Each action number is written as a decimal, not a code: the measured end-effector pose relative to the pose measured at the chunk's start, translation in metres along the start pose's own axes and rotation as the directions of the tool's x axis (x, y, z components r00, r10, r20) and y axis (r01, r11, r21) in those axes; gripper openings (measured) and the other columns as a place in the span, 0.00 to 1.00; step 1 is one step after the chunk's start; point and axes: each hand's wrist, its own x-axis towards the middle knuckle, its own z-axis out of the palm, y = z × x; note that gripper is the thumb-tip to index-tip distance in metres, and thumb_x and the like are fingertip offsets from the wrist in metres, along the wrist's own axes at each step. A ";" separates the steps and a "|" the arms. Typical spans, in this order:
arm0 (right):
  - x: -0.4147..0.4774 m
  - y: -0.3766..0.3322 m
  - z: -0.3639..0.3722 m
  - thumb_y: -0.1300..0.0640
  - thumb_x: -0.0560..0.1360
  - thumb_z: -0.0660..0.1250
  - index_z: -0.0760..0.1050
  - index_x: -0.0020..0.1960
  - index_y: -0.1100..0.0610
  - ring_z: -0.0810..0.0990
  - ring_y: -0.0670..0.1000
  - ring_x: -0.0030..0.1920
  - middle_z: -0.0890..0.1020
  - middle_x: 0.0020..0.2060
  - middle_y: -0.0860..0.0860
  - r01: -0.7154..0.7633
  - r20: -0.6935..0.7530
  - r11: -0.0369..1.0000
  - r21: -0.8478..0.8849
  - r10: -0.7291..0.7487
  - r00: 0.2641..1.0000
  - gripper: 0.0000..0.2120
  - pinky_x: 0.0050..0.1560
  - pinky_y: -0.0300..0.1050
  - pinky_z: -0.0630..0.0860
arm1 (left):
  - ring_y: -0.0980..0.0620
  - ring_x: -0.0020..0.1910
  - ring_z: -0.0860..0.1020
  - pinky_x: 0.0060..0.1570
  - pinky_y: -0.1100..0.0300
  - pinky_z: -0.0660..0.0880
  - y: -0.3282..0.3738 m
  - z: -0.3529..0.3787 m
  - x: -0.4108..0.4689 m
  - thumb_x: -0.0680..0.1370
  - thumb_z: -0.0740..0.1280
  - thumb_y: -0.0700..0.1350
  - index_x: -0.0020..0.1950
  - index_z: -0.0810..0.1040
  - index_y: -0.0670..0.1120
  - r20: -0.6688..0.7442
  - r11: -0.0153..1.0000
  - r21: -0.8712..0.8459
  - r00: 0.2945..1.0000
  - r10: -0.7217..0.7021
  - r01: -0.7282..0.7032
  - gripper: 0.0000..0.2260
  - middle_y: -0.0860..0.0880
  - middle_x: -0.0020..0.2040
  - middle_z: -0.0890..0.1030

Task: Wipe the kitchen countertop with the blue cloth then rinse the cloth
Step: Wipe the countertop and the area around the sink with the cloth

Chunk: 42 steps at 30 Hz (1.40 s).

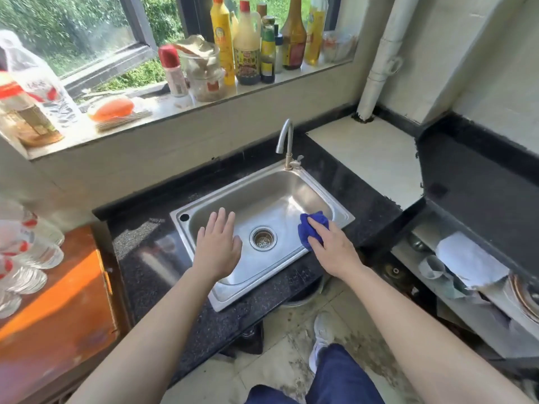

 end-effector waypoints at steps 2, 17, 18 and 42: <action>0.019 0.006 -0.004 0.46 0.82 0.58 0.60 0.79 0.45 0.73 0.54 0.63 0.68 0.71 0.52 -0.016 0.017 0.999 0.035 0.016 1.000 0.25 0.63 0.50 0.72 | 0.45 0.81 0.45 0.78 0.44 0.51 0.010 0.002 0.018 0.84 0.51 0.50 0.82 0.49 0.46 0.007 1.000 0.004 1.000 -0.010 0.010 0.27 0.45 0.83 0.46; 0.244 0.083 0.007 0.51 0.83 0.54 0.64 0.77 0.48 0.73 0.55 0.56 0.73 0.67 0.57 -0.206 0.351 0.931 0.302 0.092 0.932 0.23 0.51 0.45 0.67 | 0.46 0.82 0.46 0.78 0.46 0.52 0.075 0.054 0.163 0.85 0.52 0.53 0.82 0.50 0.45 0.158 0.933 -0.005 0.921 -0.355 0.360 0.28 0.46 0.83 0.47; 0.255 0.084 0.008 0.53 0.82 0.54 0.64 0.78 0.48 0.74 0.56 0.57 0.73 0.67 0.58 -0.196 0.361 0.937 0.289 0.084 0.929 0.23 0.51 0.44 0.66 | 0.46 0.82 0.46 0.78 0.46 0.52 0.078 0.056 0.170 0.85 0.53 0.53 0.82 0.50 0.45 0.167 0.926 -0.013 0.914 -0.369 0.376 0.28 0.46 0.83 0.47; 0.416 -0.029 0.185 0.57 0.78 0.62 0.78 0.67 0.50 0.69 0.66 0.68 0.70 0.71 0.62 0.357 0.055 0.897 -0.260 -0.356 0.933 0.18 0.72 0.60 0.59 | 0.38 0.81 0.47 0.75 0.34 0.48 -0.117 0.120 0.217 0.82 0.57 0.49 0.82 0.50 0.44 0.143 0.850 0.088 0.838 -0.527 0.520 0.31 0.45 0.83 0.47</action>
